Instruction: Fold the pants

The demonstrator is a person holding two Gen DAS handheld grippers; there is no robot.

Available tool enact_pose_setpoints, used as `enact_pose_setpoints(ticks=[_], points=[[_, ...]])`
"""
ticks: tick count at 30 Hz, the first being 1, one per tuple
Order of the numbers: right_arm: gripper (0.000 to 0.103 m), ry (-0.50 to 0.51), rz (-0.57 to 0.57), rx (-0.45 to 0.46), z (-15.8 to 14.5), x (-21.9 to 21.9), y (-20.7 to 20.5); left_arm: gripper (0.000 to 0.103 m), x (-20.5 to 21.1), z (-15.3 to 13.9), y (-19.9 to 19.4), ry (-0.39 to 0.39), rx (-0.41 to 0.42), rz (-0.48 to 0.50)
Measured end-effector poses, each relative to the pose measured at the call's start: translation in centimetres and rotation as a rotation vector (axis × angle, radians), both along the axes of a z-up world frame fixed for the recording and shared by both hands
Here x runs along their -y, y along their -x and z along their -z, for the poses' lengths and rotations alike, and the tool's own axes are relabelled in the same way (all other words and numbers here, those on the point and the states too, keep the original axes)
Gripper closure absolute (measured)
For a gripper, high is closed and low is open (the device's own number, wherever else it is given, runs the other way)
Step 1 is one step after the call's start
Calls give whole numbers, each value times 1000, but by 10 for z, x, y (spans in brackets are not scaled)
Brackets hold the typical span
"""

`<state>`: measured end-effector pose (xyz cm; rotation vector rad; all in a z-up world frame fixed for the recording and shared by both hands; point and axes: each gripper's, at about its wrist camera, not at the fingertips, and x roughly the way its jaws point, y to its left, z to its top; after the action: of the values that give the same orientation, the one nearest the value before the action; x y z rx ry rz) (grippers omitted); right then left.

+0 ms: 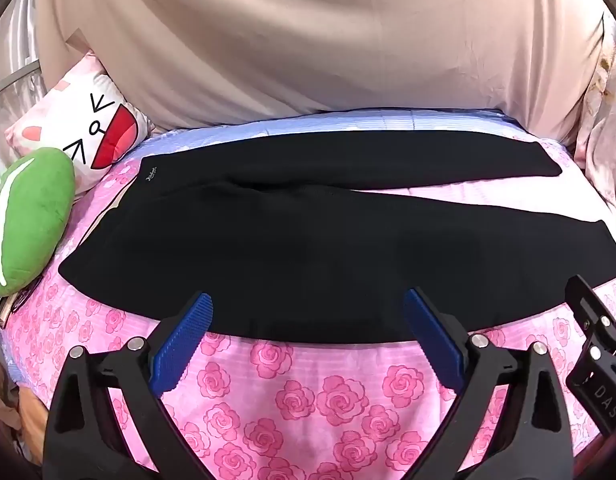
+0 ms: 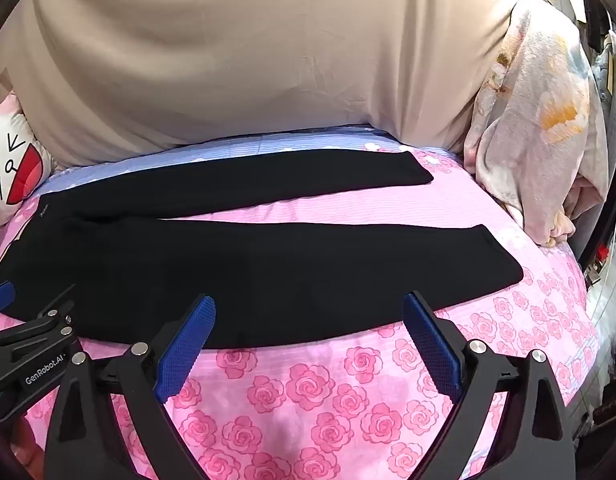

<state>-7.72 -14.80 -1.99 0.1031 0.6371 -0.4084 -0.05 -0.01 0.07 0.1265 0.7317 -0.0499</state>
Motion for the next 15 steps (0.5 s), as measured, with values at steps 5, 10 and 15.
enact_pose_setpoints(ticks=[5,10,15], points=[[10,16,-1,-4,-2,-7,0,9,0,0,0,-3,-1,-4],[10,14,-6,-15,-1,-9,-6,9,0,-1,2,-6,3,1],[10,10,-7,-1,0,-9,-5,9,-2,5,0,-11,2,11]])
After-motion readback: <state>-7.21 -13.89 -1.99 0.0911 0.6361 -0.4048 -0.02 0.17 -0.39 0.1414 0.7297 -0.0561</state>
